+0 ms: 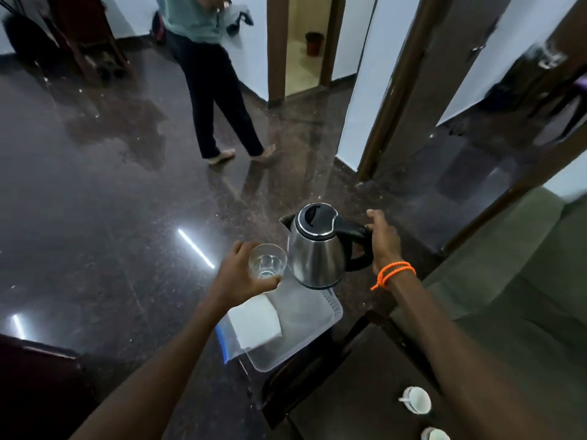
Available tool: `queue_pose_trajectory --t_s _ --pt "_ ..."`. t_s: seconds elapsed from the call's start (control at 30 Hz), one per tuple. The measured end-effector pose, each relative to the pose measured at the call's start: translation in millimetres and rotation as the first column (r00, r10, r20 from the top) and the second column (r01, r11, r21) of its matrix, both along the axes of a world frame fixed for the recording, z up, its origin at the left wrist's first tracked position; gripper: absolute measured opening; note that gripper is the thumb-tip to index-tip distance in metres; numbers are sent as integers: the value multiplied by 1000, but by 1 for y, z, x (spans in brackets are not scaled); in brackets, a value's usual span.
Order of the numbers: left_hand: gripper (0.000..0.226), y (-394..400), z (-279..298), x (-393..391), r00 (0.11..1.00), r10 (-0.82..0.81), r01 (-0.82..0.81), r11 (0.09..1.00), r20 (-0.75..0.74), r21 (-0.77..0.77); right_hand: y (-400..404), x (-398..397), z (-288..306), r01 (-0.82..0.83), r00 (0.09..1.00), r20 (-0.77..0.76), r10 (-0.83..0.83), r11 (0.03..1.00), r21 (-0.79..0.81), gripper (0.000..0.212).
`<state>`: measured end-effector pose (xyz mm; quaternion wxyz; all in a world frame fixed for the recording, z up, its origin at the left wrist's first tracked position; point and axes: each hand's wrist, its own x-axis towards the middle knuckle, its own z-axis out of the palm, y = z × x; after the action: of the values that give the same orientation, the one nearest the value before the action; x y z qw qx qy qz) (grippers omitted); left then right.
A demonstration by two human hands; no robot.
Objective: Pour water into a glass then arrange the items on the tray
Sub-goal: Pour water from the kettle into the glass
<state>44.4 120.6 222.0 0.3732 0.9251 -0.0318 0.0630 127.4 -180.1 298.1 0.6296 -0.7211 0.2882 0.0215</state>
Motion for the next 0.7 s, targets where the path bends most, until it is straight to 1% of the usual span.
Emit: queue_pose_trajectory --t_s 0.07,0.17,0.2,0.27,0.37,0.43,0.53,0.7 --pt "79 3 33 1 999 -21 21 1000 34 22 -4 2 42 -31 999 41 33 998 -60 52" --pt "76 5 76 1 997 -26 25 1000 68 16 -5 -1 106 -60 991 110 77 987 -149 67" --pt "76 4 88 0 997 -27 26 1000 71 11 -5 -4 126 -66 988 128 92 980 -189 69" --pt "76 2 109 -1 996 -35 35 999 83 6 -4 -12 162 -75 980 157 122 958 -276 65" --pt "75 -3 134 -3 991 -55 53 998 125 21 -2 -23 204 -75 967 196 160 922 -380 48" --pt "75 -8 147 -5 988 -69 65 997 141 38 -1 -26 225 -73 955 226 192 891 -448 42" --pt "78 -16 162 -10 983 -98 87 994 153 73 3 -30 249 -79 923 274 269 831 -550 45" --pt "73 -30 181 -16 976 -137 122 988 171 97 10 -38 273 -104 860 267 434 661 -743 50"
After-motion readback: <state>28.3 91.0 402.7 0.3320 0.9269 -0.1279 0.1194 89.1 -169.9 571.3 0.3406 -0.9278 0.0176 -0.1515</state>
